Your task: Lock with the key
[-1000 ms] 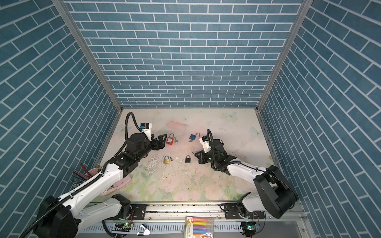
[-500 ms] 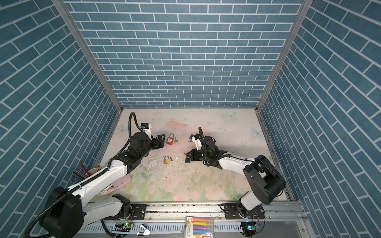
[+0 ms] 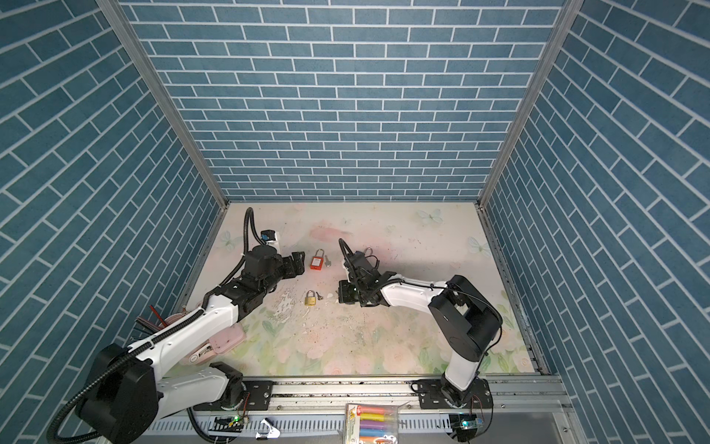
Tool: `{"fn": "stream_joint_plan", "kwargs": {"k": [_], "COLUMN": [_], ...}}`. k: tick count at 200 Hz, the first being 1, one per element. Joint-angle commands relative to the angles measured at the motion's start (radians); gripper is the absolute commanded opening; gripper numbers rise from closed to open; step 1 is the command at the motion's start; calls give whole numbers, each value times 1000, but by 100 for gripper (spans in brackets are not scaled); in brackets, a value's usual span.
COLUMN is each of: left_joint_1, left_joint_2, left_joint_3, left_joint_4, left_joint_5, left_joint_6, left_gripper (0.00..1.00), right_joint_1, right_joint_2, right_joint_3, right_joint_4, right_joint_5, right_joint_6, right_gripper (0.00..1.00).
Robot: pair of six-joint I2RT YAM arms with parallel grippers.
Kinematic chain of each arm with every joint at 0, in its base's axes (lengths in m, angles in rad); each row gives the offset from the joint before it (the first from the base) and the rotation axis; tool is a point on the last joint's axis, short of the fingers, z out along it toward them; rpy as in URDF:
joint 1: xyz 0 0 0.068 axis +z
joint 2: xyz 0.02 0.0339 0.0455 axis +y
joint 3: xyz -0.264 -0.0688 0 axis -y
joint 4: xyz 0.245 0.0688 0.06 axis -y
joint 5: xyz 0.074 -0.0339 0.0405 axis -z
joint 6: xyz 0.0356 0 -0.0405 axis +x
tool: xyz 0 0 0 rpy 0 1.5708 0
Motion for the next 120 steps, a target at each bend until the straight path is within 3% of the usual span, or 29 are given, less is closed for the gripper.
{"fn": "stream_joint_plan", "kwargs": {"k": [1,120], "left_joint_1": [11,17], "left_joint_2": [-32,-48], "left_joint_3": [-8,-1], "left_joint_4": [13,-3], "left_joint_5": [2,19], "left_joint_6": [-16,2], "left_gripper": [87,87], "right_joint_1": [25,28], "right_joint_2": [40,69], "right_joint_3": [68,81], "right_joint_4": [-147,-202], "right_joint_5": [116,144], "right_joint_6": [-41,9], "right_gripper": [0,0]}}
